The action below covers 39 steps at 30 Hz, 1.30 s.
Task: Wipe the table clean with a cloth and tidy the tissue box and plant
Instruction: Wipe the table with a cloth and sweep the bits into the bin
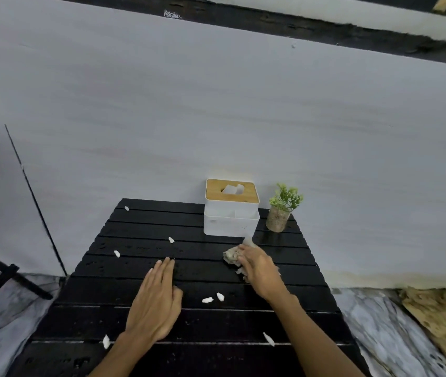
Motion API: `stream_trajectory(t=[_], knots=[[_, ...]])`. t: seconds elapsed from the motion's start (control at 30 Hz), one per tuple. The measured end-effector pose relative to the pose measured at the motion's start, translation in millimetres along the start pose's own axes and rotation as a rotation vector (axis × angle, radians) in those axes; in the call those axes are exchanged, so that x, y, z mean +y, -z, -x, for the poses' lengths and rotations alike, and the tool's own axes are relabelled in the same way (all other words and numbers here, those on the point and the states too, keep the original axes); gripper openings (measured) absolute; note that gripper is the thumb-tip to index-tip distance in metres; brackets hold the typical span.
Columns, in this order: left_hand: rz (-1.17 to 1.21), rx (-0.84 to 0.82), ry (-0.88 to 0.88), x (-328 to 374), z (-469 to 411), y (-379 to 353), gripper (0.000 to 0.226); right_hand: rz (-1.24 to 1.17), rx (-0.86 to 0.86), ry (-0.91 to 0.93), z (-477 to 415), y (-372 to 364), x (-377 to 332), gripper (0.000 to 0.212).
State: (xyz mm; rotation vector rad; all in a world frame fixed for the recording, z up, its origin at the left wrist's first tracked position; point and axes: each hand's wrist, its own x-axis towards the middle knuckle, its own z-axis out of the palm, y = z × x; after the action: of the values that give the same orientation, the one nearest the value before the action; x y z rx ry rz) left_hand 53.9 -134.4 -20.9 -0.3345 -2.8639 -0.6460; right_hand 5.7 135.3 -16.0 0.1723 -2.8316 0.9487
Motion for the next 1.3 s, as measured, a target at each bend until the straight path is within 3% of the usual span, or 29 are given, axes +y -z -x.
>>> stream_trajectory(t=[0.23, 0.4, 0.53, 0.67, 0.77, 0.97, 1.3], knots=[[0.078, 0.041, -0.003, 15.4, -8.8, 3.5, 0.081, 0.057, 0.230, -0.278, 13.9, 39.9, 65.7, 0.024], [0.183, 0.115, -0.167, 69.7, -37.6, -1.1, 0.057, 0.144, 0.250, -0.280, 46.2, 50.1, 82.3, 0.029], [0.323, 0.079, -0.263, 124.9, -71.8, -21.8, 0.039, 0.189, 0.204, -0.257, 64.3, 55.8, 74.1, 0.032], [0.458, 0.002, -0.230, 170.7, -108.4, -49.5, 0.040, 0.203, 0.188, -0.231, 67.0, 56.5, 75.6, 0.045], [0.531, -0.009, -0.185, 193.8, -134.9, -72.0, 0.042, 0.219, 0.186, -0.190, 64.4, 54.7, 83.1, 0.037], [0.627, 0.066, -0.027, 215.4, -164.8, -114.5, 0.057, 0.267, 0.277, -0.111, 63.8, 44.6, 99.1, 0.038], [0.744, 0.217, 0.109, 228.4, -196.7, -137.0, 0.045, 0.267, 0.339, -0.040, 61.1, 41.9, 100.6, 0.045]])
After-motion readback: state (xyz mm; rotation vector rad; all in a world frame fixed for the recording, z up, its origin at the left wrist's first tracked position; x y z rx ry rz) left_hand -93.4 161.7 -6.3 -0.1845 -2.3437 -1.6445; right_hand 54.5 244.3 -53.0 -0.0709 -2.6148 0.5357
